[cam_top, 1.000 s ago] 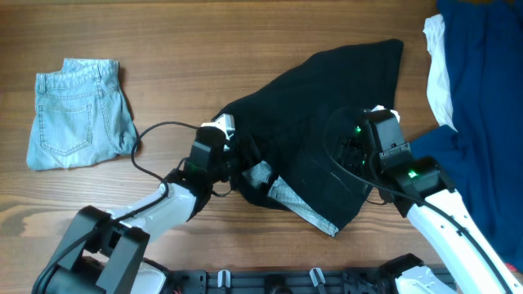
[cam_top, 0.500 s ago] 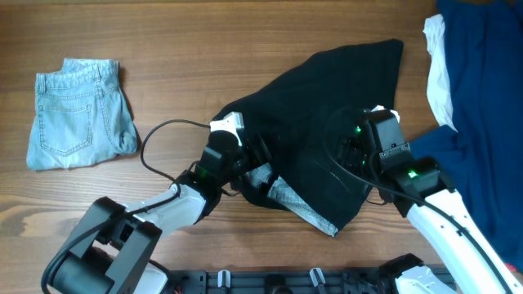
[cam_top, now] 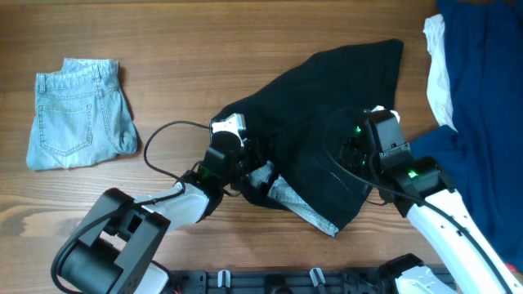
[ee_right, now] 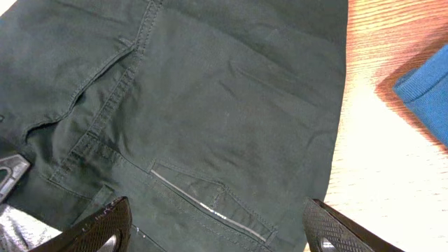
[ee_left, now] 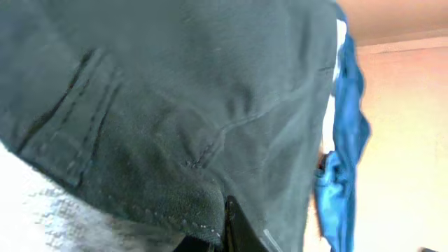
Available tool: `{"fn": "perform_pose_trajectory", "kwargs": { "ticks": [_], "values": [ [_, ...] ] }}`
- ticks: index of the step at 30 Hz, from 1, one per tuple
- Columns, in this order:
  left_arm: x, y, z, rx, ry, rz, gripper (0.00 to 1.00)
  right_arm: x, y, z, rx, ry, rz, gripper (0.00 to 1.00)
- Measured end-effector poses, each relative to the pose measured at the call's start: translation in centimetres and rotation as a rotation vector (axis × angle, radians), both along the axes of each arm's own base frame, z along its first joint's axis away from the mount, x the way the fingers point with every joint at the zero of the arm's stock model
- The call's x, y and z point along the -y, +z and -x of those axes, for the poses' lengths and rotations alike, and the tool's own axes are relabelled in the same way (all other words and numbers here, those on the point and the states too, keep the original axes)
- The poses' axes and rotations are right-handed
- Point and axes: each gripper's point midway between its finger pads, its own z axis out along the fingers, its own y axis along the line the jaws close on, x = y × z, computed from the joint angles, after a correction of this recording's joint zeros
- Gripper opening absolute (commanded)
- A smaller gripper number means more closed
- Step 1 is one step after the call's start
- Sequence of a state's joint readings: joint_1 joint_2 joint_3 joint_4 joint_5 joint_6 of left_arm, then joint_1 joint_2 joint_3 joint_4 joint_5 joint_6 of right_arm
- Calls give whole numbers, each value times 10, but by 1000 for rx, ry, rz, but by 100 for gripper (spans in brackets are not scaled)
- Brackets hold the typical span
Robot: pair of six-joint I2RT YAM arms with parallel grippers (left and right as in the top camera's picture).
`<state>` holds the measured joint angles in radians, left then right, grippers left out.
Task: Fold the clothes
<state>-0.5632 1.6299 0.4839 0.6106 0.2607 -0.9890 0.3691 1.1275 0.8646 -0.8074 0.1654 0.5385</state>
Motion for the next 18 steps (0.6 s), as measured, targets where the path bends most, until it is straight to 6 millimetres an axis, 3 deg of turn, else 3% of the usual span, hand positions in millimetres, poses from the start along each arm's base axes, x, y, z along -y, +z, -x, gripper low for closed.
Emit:
{"fn": "perform_pose_trajectory", "kwargs": {
  "ticks": [4, 8, 10, 13, 18],
  "values": [
    [6, 24, 4, 24, -67, 75, 4, 1, -1, 2, -7, 0, 3, 79],
    [3, 88, 16, 110, -166, 198, 4, 1, -2, 3, -15, 0, 6, 79],
    [0, 108, 29, 110, -203, 221, 4, 2, -2, 3, -14, -2, 9, 79],
    [-4, 112, 62, 24, -265, 207, 4, 6, -1, 2, -10, -36, 13, 79],
    [-10, 86, 102, -140, -323, 133, 4, 24, 0, -3, 0, -129, 4, 81]
  ]
}}
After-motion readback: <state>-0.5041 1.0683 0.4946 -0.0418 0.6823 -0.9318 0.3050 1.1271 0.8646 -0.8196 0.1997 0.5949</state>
